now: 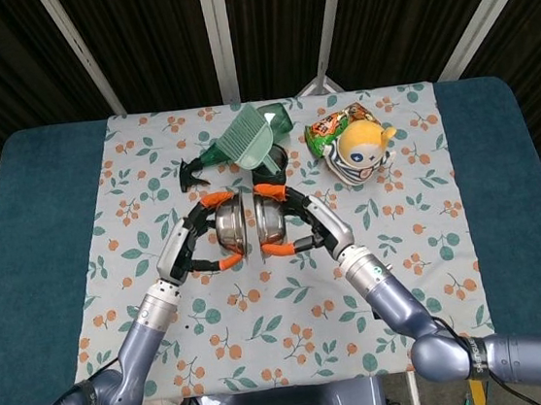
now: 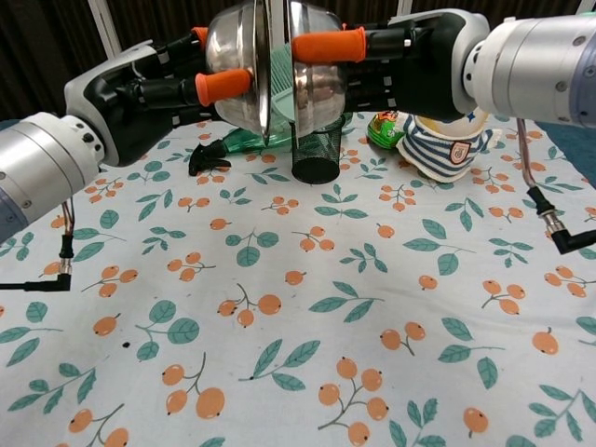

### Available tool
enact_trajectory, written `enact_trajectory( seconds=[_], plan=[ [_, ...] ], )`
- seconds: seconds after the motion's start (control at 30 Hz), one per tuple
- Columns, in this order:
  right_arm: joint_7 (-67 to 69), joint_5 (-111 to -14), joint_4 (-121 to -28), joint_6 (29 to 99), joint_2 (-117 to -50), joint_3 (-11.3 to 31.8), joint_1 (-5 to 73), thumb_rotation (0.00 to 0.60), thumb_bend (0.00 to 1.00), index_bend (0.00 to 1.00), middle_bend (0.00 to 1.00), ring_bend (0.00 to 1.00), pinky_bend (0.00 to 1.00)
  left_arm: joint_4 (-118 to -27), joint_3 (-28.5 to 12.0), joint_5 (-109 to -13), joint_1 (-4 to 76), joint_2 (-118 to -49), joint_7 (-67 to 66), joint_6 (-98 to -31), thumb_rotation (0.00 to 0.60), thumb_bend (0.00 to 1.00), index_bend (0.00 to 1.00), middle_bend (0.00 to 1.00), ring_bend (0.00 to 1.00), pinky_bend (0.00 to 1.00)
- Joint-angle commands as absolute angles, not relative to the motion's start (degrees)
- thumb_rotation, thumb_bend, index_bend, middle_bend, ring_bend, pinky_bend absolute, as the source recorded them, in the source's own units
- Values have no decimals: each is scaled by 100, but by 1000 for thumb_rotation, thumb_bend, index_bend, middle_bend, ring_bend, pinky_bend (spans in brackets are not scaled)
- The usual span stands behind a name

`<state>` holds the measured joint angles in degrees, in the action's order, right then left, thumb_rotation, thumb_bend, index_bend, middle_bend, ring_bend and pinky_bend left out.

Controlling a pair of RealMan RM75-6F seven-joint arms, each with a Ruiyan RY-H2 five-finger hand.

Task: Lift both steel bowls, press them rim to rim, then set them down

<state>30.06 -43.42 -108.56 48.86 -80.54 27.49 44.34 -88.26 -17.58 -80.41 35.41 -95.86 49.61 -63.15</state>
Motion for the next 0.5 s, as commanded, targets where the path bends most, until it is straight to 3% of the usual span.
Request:
enact_trajectory(
  seconds=[0.03,0.5],
  plan=[
    [3034,-4374,-10851,4845,-8027,2773,4396,600,69,362,261,353,203,-8842,-1707,-8055,3527,-9565,4981,-6334,600,70,423,239,177,393],
    [2799,-4439,-10942,4741,-8067,2669,4411,600,69,363,261,353,212,-8757,-1599,-8105,3647,-9769,4847,-6411,600,69,423,236,163,390]
  ],
)
